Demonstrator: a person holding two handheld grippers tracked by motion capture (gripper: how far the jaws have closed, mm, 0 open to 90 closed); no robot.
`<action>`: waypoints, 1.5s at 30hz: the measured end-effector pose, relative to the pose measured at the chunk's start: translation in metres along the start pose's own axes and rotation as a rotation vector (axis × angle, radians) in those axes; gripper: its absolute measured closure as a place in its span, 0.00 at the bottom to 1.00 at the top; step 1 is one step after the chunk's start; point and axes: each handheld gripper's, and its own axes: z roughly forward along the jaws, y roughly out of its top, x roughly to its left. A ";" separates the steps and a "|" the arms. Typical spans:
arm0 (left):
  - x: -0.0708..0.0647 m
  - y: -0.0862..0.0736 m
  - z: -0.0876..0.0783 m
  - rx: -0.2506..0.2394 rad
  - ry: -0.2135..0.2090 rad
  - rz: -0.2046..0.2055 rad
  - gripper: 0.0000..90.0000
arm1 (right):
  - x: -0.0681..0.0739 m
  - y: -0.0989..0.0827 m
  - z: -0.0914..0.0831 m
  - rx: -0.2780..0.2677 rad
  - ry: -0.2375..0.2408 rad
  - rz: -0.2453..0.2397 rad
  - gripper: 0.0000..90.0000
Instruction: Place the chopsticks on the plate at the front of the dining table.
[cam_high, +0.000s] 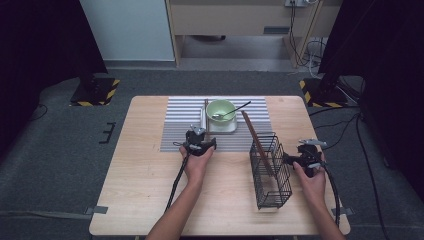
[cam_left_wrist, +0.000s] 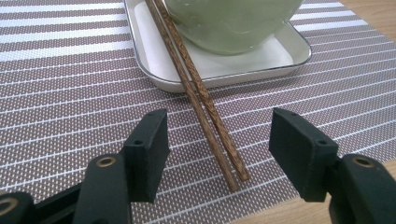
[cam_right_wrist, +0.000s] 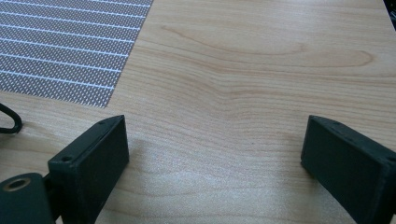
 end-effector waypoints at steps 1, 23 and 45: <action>0.000 0.000 0.000 0.002 -0.003 -0.004 0.41 | 0.000 0.000 0.000 0.000 0.000 0.000 0.09; 0.005 0.007 -0.028 -0.008 -0.021 0.046 0.32 | 0.000 0.000 0.000 0.001 -0.002 0.001 0.08; 0.024 -0.002 -0.076 -0.020 -0.056 0.086 0.24 | 0.001 0.000 0.001 0.000 -0.008 0.006 0.08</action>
